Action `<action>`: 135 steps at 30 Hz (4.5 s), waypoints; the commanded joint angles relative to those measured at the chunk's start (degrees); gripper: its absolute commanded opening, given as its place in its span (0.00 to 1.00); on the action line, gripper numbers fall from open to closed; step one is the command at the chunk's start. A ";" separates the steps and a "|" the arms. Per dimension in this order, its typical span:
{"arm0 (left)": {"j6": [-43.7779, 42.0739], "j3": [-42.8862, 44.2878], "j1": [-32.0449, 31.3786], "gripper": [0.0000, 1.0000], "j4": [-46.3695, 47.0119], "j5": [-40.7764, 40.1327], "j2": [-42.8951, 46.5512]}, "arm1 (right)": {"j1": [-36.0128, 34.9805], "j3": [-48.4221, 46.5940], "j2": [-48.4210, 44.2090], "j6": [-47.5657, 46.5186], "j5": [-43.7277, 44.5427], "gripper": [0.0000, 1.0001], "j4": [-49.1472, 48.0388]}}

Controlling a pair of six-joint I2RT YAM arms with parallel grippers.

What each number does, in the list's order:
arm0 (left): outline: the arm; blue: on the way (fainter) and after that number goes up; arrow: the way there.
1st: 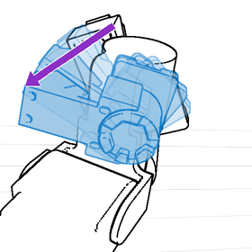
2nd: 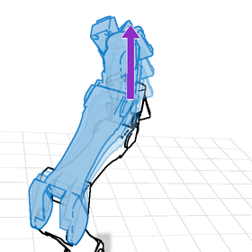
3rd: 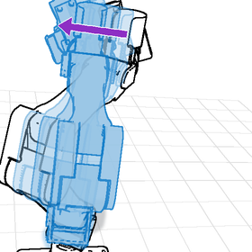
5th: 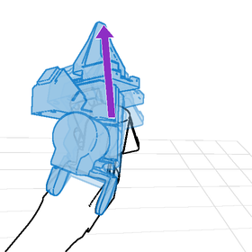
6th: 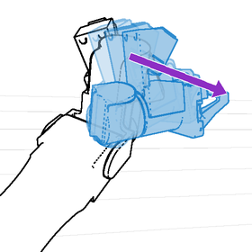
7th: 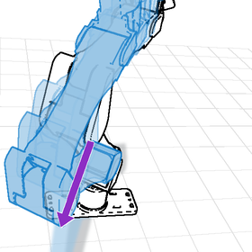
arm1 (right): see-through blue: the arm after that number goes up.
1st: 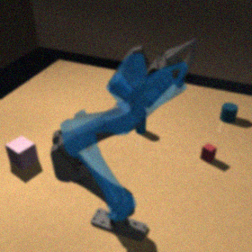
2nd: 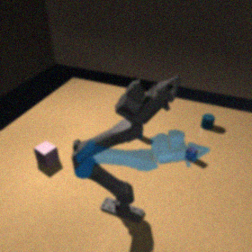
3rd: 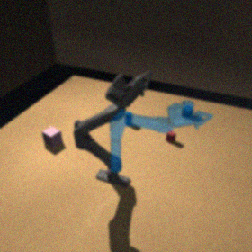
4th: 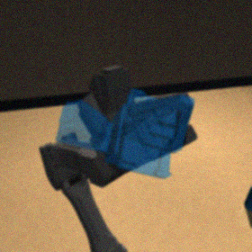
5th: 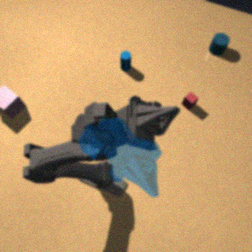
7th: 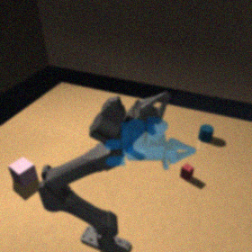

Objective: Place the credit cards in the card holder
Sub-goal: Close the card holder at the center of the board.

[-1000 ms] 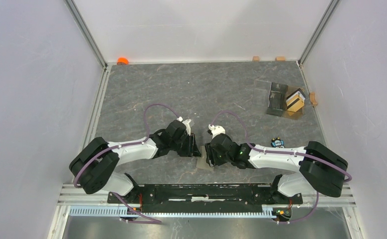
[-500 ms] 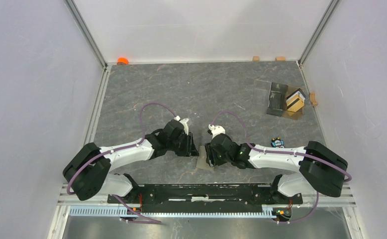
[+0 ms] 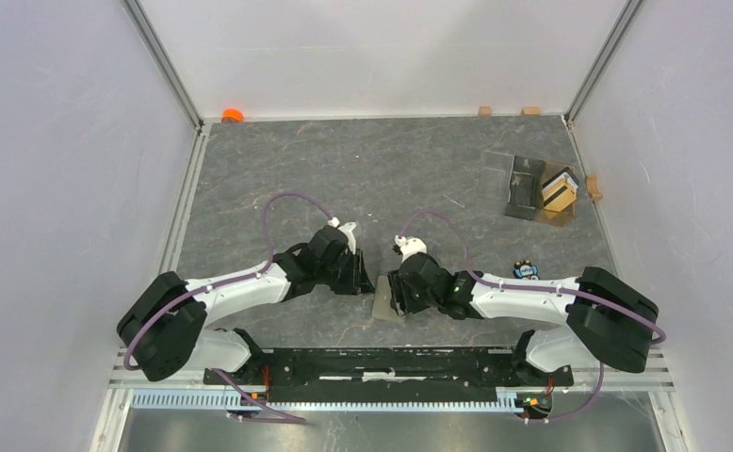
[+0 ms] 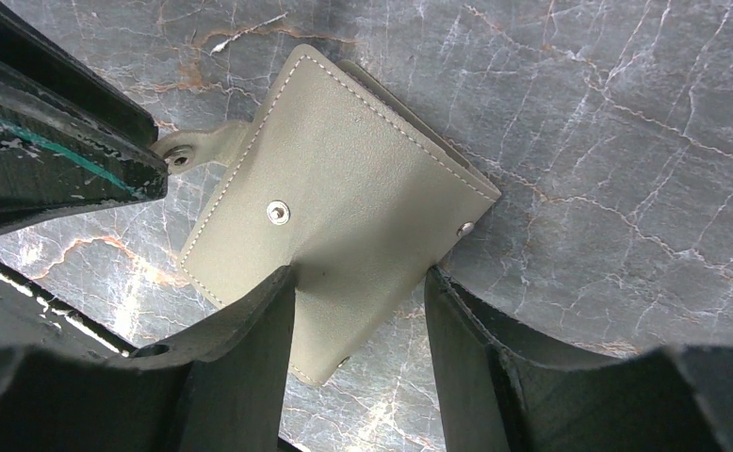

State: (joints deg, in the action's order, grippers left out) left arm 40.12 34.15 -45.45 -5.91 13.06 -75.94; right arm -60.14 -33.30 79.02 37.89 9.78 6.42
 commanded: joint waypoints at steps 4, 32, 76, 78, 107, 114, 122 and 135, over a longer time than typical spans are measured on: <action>-2.22 2.49 -0.16 0.31 1.42 -1.28 0.62 | -0.33 0.87 1.94 -0.49 1.52 0.56 2.95; -1.65 1.98 -0.16 0.22 2.31 -0.67 -0.62 | -0.33 1.47 1.95 -0.19 1.12 0.56 2.64; -1.99 5.01 -4.11 0.02 5.65 1.18 -8.77 | -0.33 3.21 0.87 0.69 1.12 0.56 1.76; -1.82 4.92 -4.28 0.02 5.65 1.05 -8.65 | -0.34 3.24 0.93 0.69 1.12 0.56 1.76; -1.18 3.55 -4.62 0.02 8.72 0.30 -11.07 | -0.33 3.68 0.57 0.74 1.23 0.56 1.67; -0.98 3.20 -4.71 0.02 8.99 0.56 -12.17 | -0.33 3.76 0.56 0.78 1.21 0.56 1.67; -0.32 1.69 -4.99 0.02 8.99 0.50 -12.25 | -0.33 3.75 0.46 0.78 1.29 0.56 1.76; -0.27 -4.22 -5.08 0.02 15.65 0.75 -11.66 | -0.33 4.20 0.36 0.93 1.42 0.56 1.84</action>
State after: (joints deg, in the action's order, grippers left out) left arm 40.23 33.54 -50.00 11.90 14.00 -87.05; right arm -60.16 -31.38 78.22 39.20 9.98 3.86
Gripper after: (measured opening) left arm 0.029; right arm 0.563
